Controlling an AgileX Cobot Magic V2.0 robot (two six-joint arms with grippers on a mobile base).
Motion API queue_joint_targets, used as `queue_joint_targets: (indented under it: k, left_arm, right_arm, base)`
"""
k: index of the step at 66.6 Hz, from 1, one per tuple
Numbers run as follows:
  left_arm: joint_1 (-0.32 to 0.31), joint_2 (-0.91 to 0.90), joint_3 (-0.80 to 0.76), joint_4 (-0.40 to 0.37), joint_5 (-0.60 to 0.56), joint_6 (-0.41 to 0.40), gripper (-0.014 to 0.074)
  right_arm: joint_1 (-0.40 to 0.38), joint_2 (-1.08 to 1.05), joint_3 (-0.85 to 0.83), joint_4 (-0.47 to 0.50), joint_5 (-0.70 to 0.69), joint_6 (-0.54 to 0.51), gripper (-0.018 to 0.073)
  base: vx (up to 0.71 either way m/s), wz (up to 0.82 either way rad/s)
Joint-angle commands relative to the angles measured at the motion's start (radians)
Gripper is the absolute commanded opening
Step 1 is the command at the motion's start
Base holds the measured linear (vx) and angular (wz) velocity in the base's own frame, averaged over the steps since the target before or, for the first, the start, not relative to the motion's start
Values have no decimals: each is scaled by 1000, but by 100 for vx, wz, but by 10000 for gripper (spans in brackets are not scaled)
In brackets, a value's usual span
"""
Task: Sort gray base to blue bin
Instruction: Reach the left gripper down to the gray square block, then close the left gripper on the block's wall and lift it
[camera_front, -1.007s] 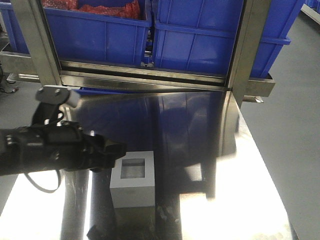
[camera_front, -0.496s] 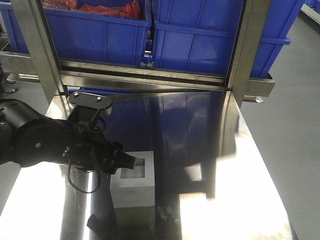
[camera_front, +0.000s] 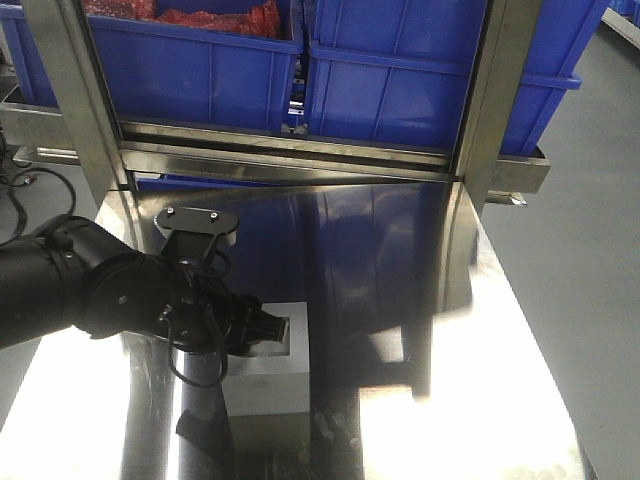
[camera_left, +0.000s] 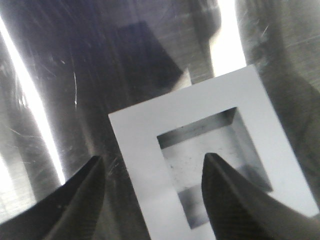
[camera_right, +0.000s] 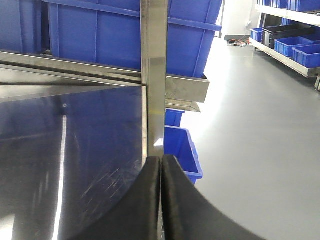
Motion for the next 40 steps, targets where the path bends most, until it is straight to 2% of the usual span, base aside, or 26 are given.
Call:
queue_joint_targets:
  k: [1, 9, 15, 21, 35, 40]
  left_arm:
    - [-8, -15, -34, -15, -56, -11, 418]
    - [-8, 4, -34, -35, -56, -11, 407]
    - [-8, 8, -34, -39, -53, -11, 363]
    - [-8, 8, -34, -41, -48, -11, 272]
    - [-8, 8, -34, -36, -37, -9, -10]
    - [-8, 0, -34, -35, -48, -7, -9]
  right_arm:
    - [-6, -8, 5, -9, -79, -7, -5]
    - [-6, -8, 5, -9, -79, -7, -5]
    - [-6, -8, 5, -9, -79, -7, -5]
    - [-6, -8, 5, -9, -79, -7, -5]
    - [-6, -8, 5, -9, -78, -7, -5]
    - [-6, -8, 5, -9, -78, -7, -5]
  base:
    - [0, 0]
    - [0, 0]
    - [0, 0]
    - [0, 0]
    - [0, 0]
    - [0, 0]
